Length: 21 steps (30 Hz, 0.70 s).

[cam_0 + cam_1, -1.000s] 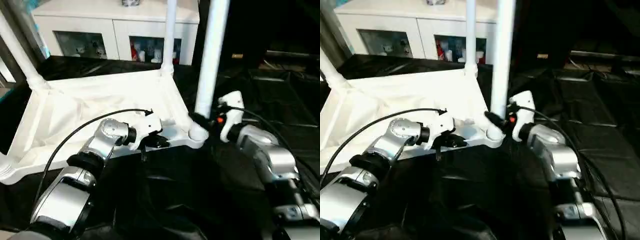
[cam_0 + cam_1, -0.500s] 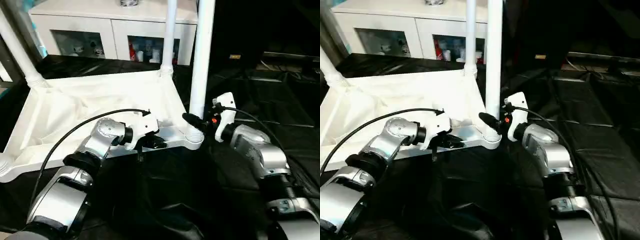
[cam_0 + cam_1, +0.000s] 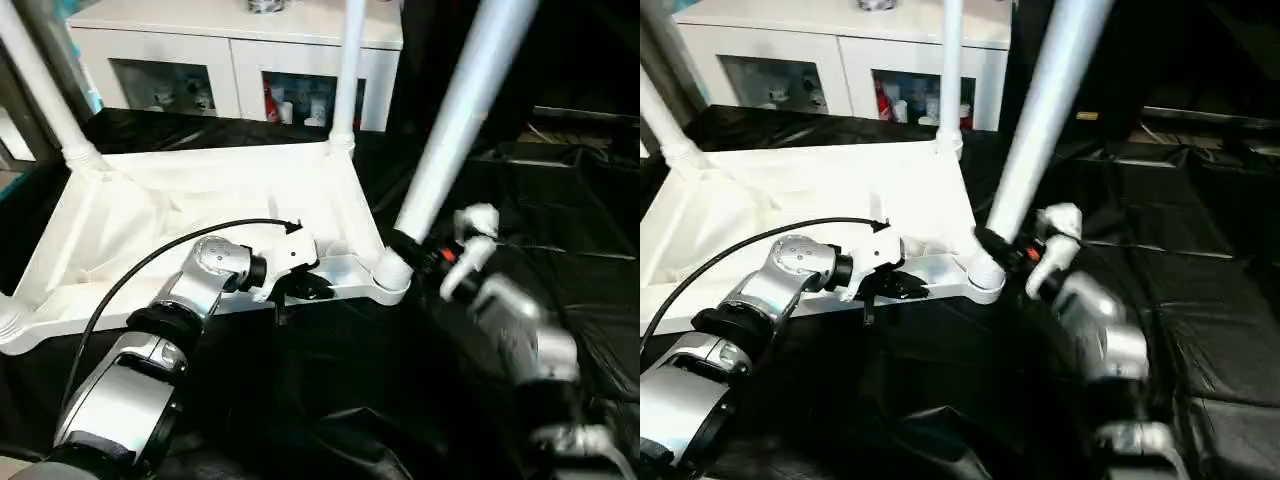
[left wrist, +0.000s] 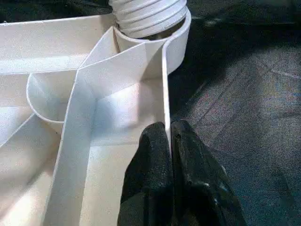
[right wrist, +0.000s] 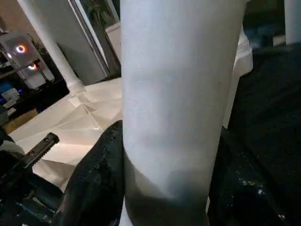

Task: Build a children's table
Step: Insert table leg to table base

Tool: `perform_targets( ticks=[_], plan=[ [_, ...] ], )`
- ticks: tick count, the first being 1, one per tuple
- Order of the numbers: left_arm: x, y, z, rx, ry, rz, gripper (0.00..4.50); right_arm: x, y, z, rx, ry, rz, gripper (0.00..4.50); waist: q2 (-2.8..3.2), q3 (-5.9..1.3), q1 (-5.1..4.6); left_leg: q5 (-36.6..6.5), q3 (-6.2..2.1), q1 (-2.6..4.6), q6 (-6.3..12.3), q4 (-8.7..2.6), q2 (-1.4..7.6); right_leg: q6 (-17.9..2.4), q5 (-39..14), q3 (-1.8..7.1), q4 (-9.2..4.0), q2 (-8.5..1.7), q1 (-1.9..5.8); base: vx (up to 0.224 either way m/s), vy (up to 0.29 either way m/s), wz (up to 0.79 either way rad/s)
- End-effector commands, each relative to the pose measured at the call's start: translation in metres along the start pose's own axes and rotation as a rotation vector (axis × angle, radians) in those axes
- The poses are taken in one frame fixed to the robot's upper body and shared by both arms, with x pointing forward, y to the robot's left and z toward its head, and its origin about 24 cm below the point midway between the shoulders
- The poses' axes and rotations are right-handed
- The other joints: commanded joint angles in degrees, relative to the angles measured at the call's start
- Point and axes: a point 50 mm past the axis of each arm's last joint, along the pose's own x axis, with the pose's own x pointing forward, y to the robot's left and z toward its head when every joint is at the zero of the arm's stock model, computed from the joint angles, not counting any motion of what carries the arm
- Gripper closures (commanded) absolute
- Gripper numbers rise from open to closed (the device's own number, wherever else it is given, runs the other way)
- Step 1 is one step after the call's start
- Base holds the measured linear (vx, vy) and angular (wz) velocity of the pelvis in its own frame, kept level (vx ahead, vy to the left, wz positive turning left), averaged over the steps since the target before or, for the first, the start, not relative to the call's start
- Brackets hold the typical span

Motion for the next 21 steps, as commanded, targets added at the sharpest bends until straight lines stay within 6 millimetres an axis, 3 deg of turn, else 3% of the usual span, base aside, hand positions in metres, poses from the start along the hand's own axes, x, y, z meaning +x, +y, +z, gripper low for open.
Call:
perform_targets(
  ticks=[1,7,11,16,21],
  plan=[
    [-0.005,0.007,0.004,-0.007,-0.021,0.041,4.5,-0.014,-0.005,-0.032,0.05,0.109,-0.049,2.63,0.24,-4.0,0.23,-10.09,-0.51,1.23,3.05,-4.3,2.51,-18.67,-0.84,1.64,-3.19,-3.05,2.89,0.0,0.0,0.0],
    [-0.005,0.009,0.004,-0.003,-0.017,0.071,4.5,-0.026,-0.002,-0.047,-0.121,0.189,-0.037,2.63,0.44,-3.6,0.02,-14.53,-0.67,1.33,1.09,-4.84,2.47,-17.11,-6.59,1.69,-3.94,-3.03,2.81,0.0,0.0,0.0],
    [-0.005,0.01,0.004,-0.004,-0.015,0.072,4.5,-0.024,0.002,-0.044,-0.175,0.183,-0.001,2.63,0.37,-3.39,-0.06,-17.62,-0.84,1.58,0.23,-5.22,2.57,-16.06,-10.87,1.83,-4.42,-3.08,2.74,0.0,0.0,0.0],
    [-0.004,0.009,0.004,-0.006,-0.017,0.076,4.5,-0.021,0.005,-0.04,-0.215,0.178,0.03,2.63,-0.03,-3.48,-0.12,-16.34,-0.76,1.44,1.03,-5.18,2.55,-16.06,-9.47,1.89,-4.39,-3.04,2.77,0.0,0.0,0.0],
    [-0.003,0.009,0.004,-0.006,-0.02,0.08,4.5,-0.023,0.001,-0.041,-0.19,0.174,0.016,2.63,-0.17,-3.32,-0.05,-17.03,-0.79,1.42,1.21,-5.28,2.6,-15.83,-11.6,1.9,-4.55,-3.14,2.61,0.0,0.0,0.0]
  ],
)
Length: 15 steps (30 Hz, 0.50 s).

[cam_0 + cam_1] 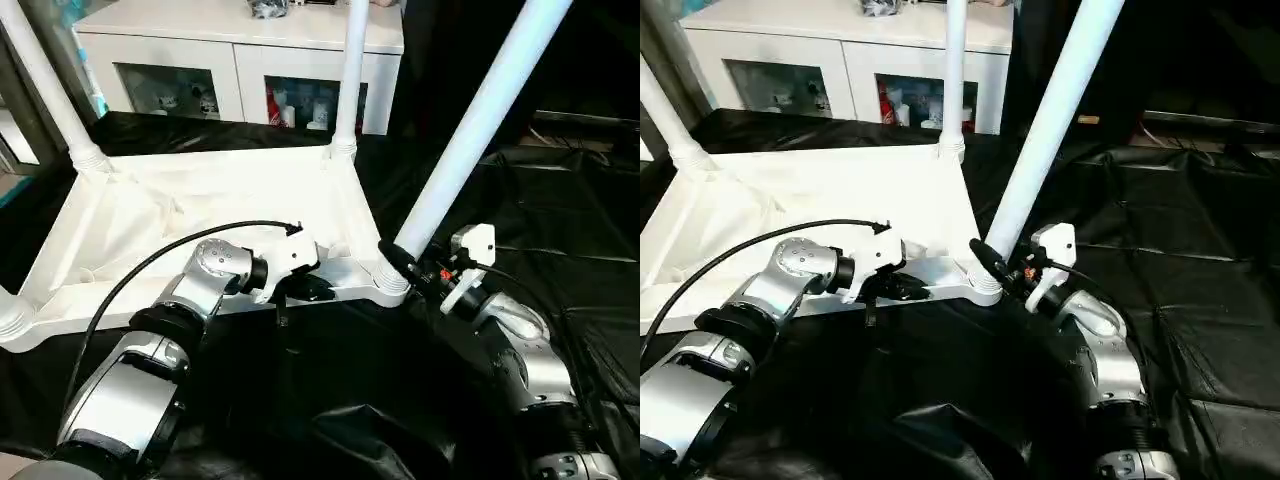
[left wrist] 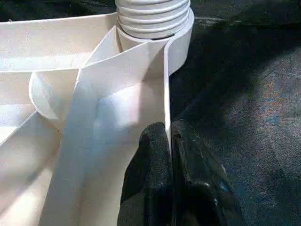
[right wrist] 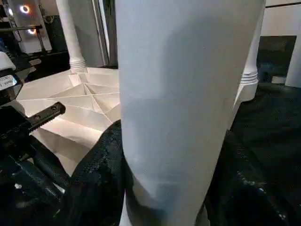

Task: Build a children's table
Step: Insert table leg to table base

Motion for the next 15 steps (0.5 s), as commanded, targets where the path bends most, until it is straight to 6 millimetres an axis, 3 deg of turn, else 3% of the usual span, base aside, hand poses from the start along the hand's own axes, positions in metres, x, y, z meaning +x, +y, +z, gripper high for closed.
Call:
perform_targets(
  ticks=[1,5,6,11,15],
  plan=[
    [-0.006,0.009,0.007,0.004,-0.023,0.067,4.5,-0.016,-0.001,-0.034,0.11,0.143,-0.032,2.63,-0.27,-3.26,0.02,-17.24,-0.79,0.88,1.35,-5.07,2.65,-15.72,-12.09,1.9,-4.56,-3.17,2.1,0.0,0.0,0.0],
    [-0.007,0.01,0.006,0.004,-0.021,0.073,4.5,-0.024,-0.007,-0.035,0.146,0.134,-0.069,2.63,-0.22,-3.22,0.06,-17.38,-0.85,0.83,1.46,-5.15,2.69,-15.31,-13.06,1.94,-4.66,-3.21,2.06,0.0,0.0,0.0],
    [-0.007,0.01,0.006,0.004,-0.02,0.075,4.5,-0.026,-0.007,-0.036,0.138,0.145,-0.064,2.63,0.09,-3.21,0.07,-17.4,-0.88,0.81,1.3,-5.17,2.69,-15.21,-13.1,1.93,-4.67,-3.21,2.01,0.0,0.0,0.0],
    [-0.006,0.01,0.007,0.003,-0.022,0.076,4.5,-0.028,-0.005,-0.038,0.137,0.147,-0.056,2.63,-0.04,-3.15,-0.03,-18.72,-0.9,0.88,0.75,-5.3,2.72,-14.86,-14.23,1.95,-4.86,-3.19,1.88,0.0,0.0,0.0],
    [-0.005,0.01,0.008,0.005,-0.024,0.07,4.5,-0.031,-0.004,-0.041,0.146,0.153,-0.059,2.63,0.2,-3.09,-0.03,-19.58,-0.94,0.88,0.44,-5.42,2.74,-14.6,-14.98,1.98,-5.05,-3.19,1.8,0.0,0.0,0.0]
  ],
)
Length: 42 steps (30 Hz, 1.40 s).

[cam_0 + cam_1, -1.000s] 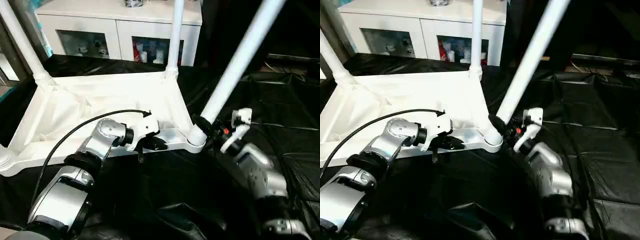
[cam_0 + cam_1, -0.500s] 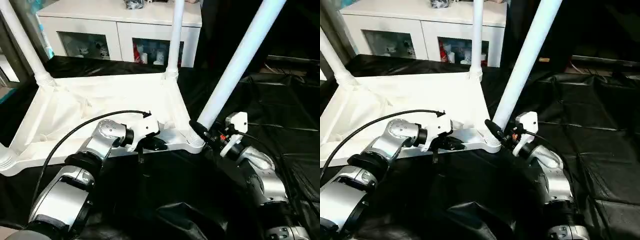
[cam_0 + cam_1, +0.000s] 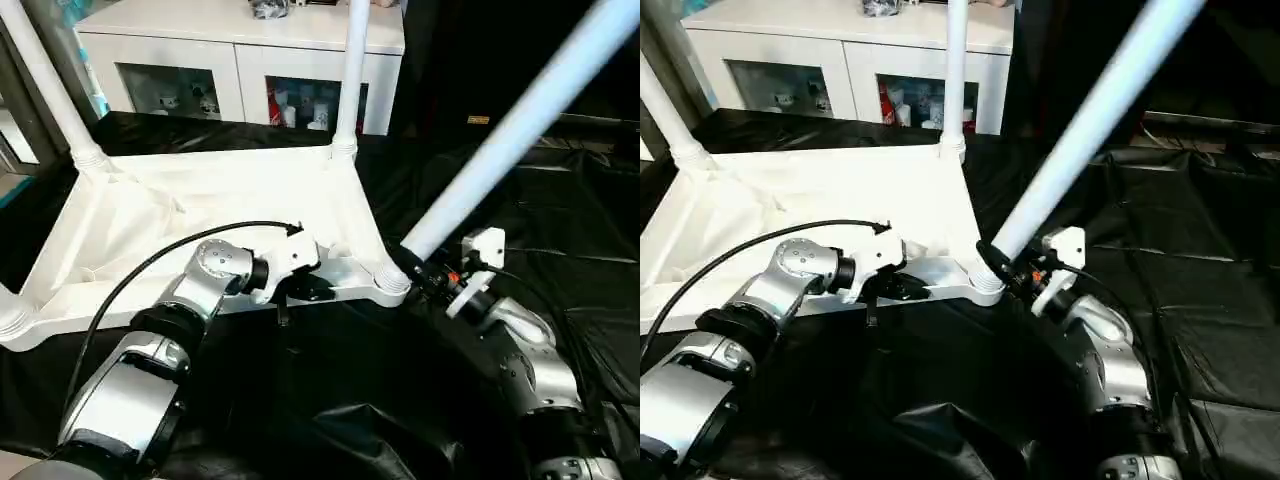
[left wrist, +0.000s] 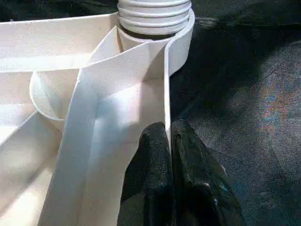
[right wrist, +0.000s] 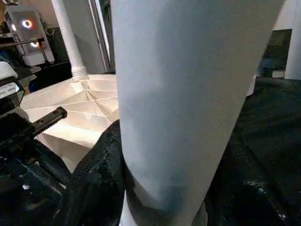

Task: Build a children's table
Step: Insert table leg to table base

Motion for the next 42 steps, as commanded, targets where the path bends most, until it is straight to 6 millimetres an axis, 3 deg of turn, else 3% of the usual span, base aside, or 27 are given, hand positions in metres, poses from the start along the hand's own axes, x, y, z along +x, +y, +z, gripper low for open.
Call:
perform_targets(
  ticks=[1,18,23,27,30,35,37,39,42],
  plan=[
    [-0.006,0.01,0.008,0.007,-0.022,0.065,4.5,-0.021,-0.002,-0.037,0.075,0.179,-0.045,2.63,0.19,-3.07,-0.06,-19.81,-0.98,0.88,0.34,-5.4,2.74,-14.58,-15.07,1.96,-5.0,-3.2,1.82,0.0,0.0,0.0],
    [-0.005,0.003,0.006,0.028,-0.01,-0.016,4.5,0.003,-0.001,-0.035,-0.046,0.37,0.151,2.63,0.12,-2.81,-0.58,-22.98,-1.23,0.86,-0.46,-5.6,2.75,-13.82,-19.95,1.94,-5.38,-3.35,1.48,0.0,0.0,0.0],
    [-0.007,0.0,0.007,0.034,-0.027,-0.091,4.5,0.006,-0.002,-0.033,-0.058,0.418,0.245,2.63,0.21,-3.08,-0.73,-20.37,-1.07,0.65,0.15,-5.47,2.77,-15.28,-15.08,1.93,-4.93,-3.23,1.78,0.0,0.0,0.0],
    [-0.008,-0.004,0.009,0.038,-0.031,-0.154,4.5,0.008,-0.004,-0.033,-0.071,0.451,0.291,2.63,0.37,-3.49,-0.64,-14.54,-0.72,0.31,2.11,-5.02,2.76,-18.58,-3.53,1.63,-3.73,-2.96,2.57,0.0,0.0,0.0],
    [-0.008,-0.005,0.01,0.061,-0.017,-0.187,4.5,0.008,-0.005,-0.033,-0.07,0.475,0.339,2.63,0.38,-3.45,-0.56,-14.35,-0.56,0.52,2.96,-4.89,2.84,-19.52,-2.82,1.53,-3.7,-2.99,2.54,0.0,0.0,0.0],
    [-0.01,-0.008,0.013,0.09,-0.027,-0.23,4.5,-0.002,-0.007,-0.035,-0.076,0.499,0.394,2.64,0.37,-3.13,-0.26,-17.7,-0.54,0.77,1.88,-5.24,3.14,-18.6,-9.51,1.64,-4.29,-3.12,2.33,0.0,0.0,0.0],
    [-0.01,-0.008,0.013,0.094,-0.029,-0.235,4.5,-0.002,-0.007,-0.035,-0.076,0.498,0.397,2.64,0.38,-3.14,-0.21,-17.98,-0.57,0.84,1.45,-5.36,3.18,-18.51,-9.36,1.65,-4.21,-3.02,2.26,0.0,0.0,0.0],
    [-0.013,-0.011,0.015,0.123,-0.04,-0.282,4.5,-0.008,-0.007,-0.034,-0.078,0.484,0.421,2.64,1.07,-3.19,-0.17,-18.45,-0.6,0.91,1.09,-5.4,3.22,-18.69,-8.51,1.66,-4.2,-3.03,2.31,0.0,0.0,0.0],
    [-0.014,-0.013,0.016,0.132,-0.049,-0.314,4.5,-0.011,-0.006,-0.032,-0.081,0.474,0.437,2.64,0.95,-3.43,-0.02,-17.02,-0.5,0.97,1.65,-5.34,3.24,-19.41,-4.2,1.57,-3.85,-2.82,2.46,0.0,0.0,0.0]
  ],
)
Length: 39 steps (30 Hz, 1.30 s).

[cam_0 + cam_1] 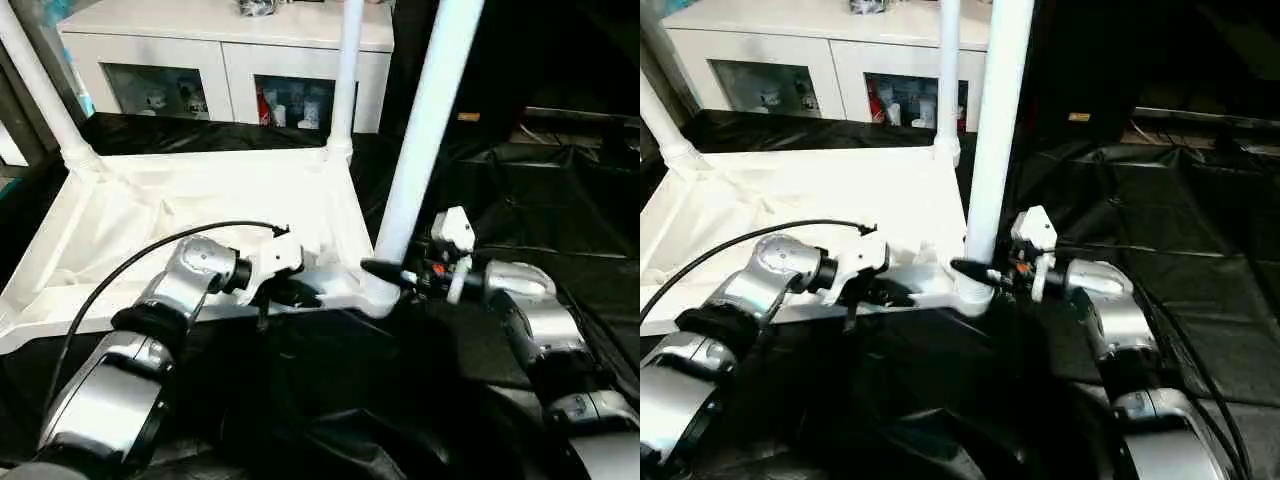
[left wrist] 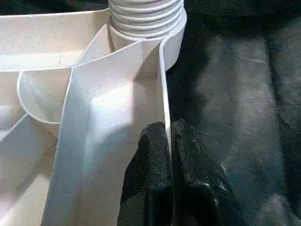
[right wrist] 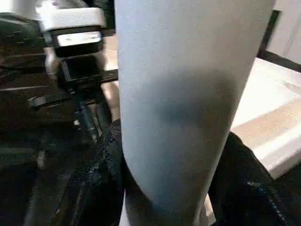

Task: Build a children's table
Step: Insert table leg to table base, then rotate leg to tighten

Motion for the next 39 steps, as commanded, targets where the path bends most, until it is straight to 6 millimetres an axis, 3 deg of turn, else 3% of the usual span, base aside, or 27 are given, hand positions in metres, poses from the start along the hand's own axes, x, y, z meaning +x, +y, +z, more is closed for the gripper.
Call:
perform_targets(
  ticks=[1,8,9,11,12,15,16,17,19,24,25,29,32,36,39],
  plan=[
    [0.007,-0.007,0.022,0.126,-0.051,-0.169,4.5,-0.016,0.017,-0.055,0.165,0.227,0.001,2.64,1.01,-3.43,0.36,-16.38,-0.64,0.78,1.99,-4.7,2.97,-19.51,-2.9,1.64,-3.24,-2.9,2.4,0.0,0.0,0.0],
    [0.014,-0.002,0.028,0.1,-0.089,-0.087,4.5,-0.018,0.02,-0.057,0.165,0.202,-0.026,2.64,0.98,-3.32,0.62,-17.53,-0.44,0.98,1.4,-4.83,3.07,-19.08,-4.92,1.67,-3.52,-2.96,2.37,0.0,0.0,0.0],
    [0.015,0.0,0.03,0.091,-0.102,-0.055,4.5,-0.017,0.02,-0.058,0.166,0.194,-0.045,2.64,0.63,-3.31,0.63,-17.64,-0.31,1.04,1.39,-4.81,3.1,-18.96,-5.37,1.66,-3.6,-2.93,2.28,0.0,0.0,0.0],
    [0.015,0.001,0.031,0.086,-0.104,-0.048,4.5,-0.017,0.02,-0.058,0.164,0.194,-0.058,2.64,0.87,-3.18,0.74,-18.55,-0.2,1.18,1.08,-4.88,3.17,-18.71,-7.06,1.69,-3.77,-2.99,2.1,0.0,0.0,0.0],
    [0.016,0.003,0.032,0.074,-0.11,-0.03,4.5,-0.016,0.019,-0.059,0.16,0.193,-0.088,2.64,0.56,-3.12,0.79,-18.84,-0.16,1.25,0.83,-4.94,3.22,-18.39,-8.32,1.76,-3.8,-3.05,2.01,0.0,0.0,0.0],
    [0.016,0.012,0.037,0.044,-0.088,0.059,4.5,-0.012,0.009,-0.061,0.177,0.176,-0.297,2.64,0.54,-2.73,0.35,-22.83,-0.53,1.66,-1.07,-5.36,3.09,-16.09,-16.88,1.87,-4.72,-3.4,1.4,0.0,0.0,0.0],
    [0.016,0.019,0.04,0.012,-0.069,0.119,4.5,-0.008,0.0,-0.064,0.205,0.183,-0.467,2.64,0.49,-2.69,0.0,-23.38,-0.74,1.51,-1.78,-5.5,2.97,-14.64,-19.65,1.9,-4.99,-3.43,1.42,0.0,0.0,0.0],
    [0.016,0.019,0.04,0.012,-0.069,0.119,4.5,-0.008,0.0,-0.064,0.205,0.183,-0.467,2.64,0.6,-2.59,-0.19,-23.79,-0.79,1.54,-2.35,-5.54,2.92,-14.05,-20.99,1.94,-5.09,-3.44,1.16,0.0,0.0,0.0],
    [0.016,0.024,0.043,-0.019,-0.057,0.166,4.5,-0.003,-0.004,-0.067,0.237,0.19,-0.584,2.64,0.45,-2.58,-0.71,-25.0,-1.22,1.27,-3.05,-5.68,2.71,-12.06,-24.58,1.69,-5.42,-3.47,1.35,0.0,0.0,0.0],
    [0.019,0.031,0.047,-0.052,-0.029,0.238,4.5,0.005,-0.008,-0.068,0.265,0.196,-0.693,2.64,0.45,-2.58,-1.03,-25.42,-1.09,1.18,-2.09,-5.5,2.53,-11.82,-23.7,1.72,-5.79,-3.29,0.89,-0.011,0.001,-0.02],
    [0.023,0.037,0.05,-0.093,-0.003,0.316,4.5,0.014,-0.011,-0.068,0.294,0.205,-0.791,2.64,0.95,-2.62,-1.18,-25.13,-1.06,1.13,-2.66,-5.54,2.51,-11.92,-23.0,1.77,-5.68,-3.3,0.81,0.0,0.0,0.0],
    [0.043,0.044,0.057,-0.166,0.056,0.49,4.5,0.046,-0.017,-0.058,0.369,0.212,-1.017,2.64,0.84,-2.53,-1.41,-25.89,-1.15,1.45,-3.44,-5.38,2.21,-11.27,-25.25,1.58,-5.9,-3.23,0.49,0.0,0.0,0.0],
    [0.047,0.045,0.057,-0.159,0.076,0.52,4.5,0.055,-0.016,-0.053,0.352,0.211,-1.021,2.64,0.71,-2.69,-1.17,-25.33,-1.05,1.37,-2.5,-5.35,2.18,-10.96,-23.41,1.55,-6.11,-3.07,0.56,0.0,0.0,0.0],
    [0.047,0.046,0.058,-0.163,0.073,0.537,4.5,0.06,-0.013,-0.053,0.34,0.215,-1.006,2.64,0.87,-2.93,-1.01,-21.81,-0.67,0.97,-1.29,-5.29,2.22,-12.89,-15.27,1.65,-5.34,-2.89,1.1,0.0,0.0,0.0],
    [0.046,0.047,0.058,-0.168,0.074,0.548,4.5,0.062,-0.012,-0.054,0.337,0.218,-1.006,2.64,0.8,-2.9,-1.05,-21.88,-0.62,1.0,-1.13,-5.29,2.19,-13.08,-15.48,1.62,-5.33,-2.91,1.19,0.0,0.0,0.0]
  ],
)
